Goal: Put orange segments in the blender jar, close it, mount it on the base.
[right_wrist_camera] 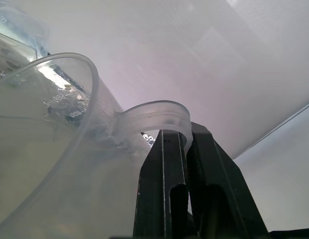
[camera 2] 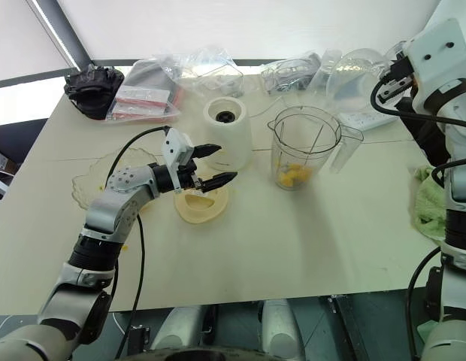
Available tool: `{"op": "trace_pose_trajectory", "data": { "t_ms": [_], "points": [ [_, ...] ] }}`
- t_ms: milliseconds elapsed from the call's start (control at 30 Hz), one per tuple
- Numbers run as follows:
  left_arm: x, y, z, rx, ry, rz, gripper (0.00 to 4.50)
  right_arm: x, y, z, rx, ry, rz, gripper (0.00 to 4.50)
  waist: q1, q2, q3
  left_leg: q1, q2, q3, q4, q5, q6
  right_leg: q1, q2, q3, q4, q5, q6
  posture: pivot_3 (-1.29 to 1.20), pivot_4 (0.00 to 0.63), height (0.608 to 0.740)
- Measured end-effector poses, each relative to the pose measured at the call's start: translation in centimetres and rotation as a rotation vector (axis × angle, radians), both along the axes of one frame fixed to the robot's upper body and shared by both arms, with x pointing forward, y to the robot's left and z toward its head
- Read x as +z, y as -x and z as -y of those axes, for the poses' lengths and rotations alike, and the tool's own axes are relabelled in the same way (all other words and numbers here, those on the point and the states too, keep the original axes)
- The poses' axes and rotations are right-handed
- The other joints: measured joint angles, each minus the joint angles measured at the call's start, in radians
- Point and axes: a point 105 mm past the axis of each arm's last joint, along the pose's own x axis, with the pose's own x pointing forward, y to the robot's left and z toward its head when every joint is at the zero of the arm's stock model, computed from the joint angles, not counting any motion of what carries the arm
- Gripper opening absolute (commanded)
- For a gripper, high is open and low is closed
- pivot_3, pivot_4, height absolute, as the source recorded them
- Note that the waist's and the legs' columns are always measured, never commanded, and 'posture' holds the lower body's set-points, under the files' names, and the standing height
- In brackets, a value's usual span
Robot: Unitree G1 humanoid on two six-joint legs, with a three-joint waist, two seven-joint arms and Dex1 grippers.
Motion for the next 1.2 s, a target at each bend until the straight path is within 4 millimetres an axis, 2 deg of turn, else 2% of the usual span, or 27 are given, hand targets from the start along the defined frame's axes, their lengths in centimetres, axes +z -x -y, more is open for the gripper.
{"op": "trace_pose_trajectory", "data": {
  "t_ms": [333,433,600,867,1067,1200],
  "points": [
    [0.0,0.0,0.0,0.005,0.001,0.004,4.50,-0.2,0.0,-0.1,0.007,0.019,-0.005,0.04,0.000,0.000,0.000,0.000,0.000,0.000,0.000,0.000,0.000,0.000,0.000,0.000,0.000,0.000,0.000,0.00,0.150,0.740],
    [0.0,0.0,0.0,0.003,0.000,0.005,4.50,-0.5,-0.1,0.2,0.000,-0.038,-0.018,0.04,0.000,0.000,0.000,0.000,0.000,0.000,0.000,0.000,0.000,0.000,0.000,0.000,0.001,0.000,0.000,0.00,0.150,0.740],
    [0.0,0.1,0.2,-0.006,-0.005,0.013,4.50,-1.9,-0.3,1.8,-0.030,-0.305,-0.063,0.04,0.001,0.000,0.000,0.000,0.000,0.000,0.000,0.000,0.000,0.000,0.000,0.000,0.001,0.000,0.000,0.00,0.150,0.740],
    [-0.1,0.1,0.3,-0.011,-0.012,0.011,4.50,-3.8,0.6,5.9,-0.157,-0.777,-0.069,0.04,0.002,0.000,0.000,0.000,0.000,-0.001,0.001,0.000,0.000,0.000,0.000,0.000,0.002,0.000,0.000,0.00,0.150,0.740],
    [-0.2,0.1,0.3,-0.011,-0.015,0.012,4.50,-5.1,2.2,9.1,-0.261,-1.004,0.015,0.04,0.001,0.000,0.000,0.000,0.000,0.000,0.001,0.000,0.000,0.000,0.000,0.000,0.003,0.000,0.000,0.00,0.150,0.740],
    [-0.2,0.2,0.4,-0.014,-0.017,0.011,4.50,-7.3,3.2,11.2,-0.341,-1.129,0.048,0.04,0.000,0.000,0.000,0.001,0.000,0.002,0.001,0.000,0.000,0.000,0.000,0.000,0.004,0.000,0.000,0.00,0.150,0.740]
  ]
}}
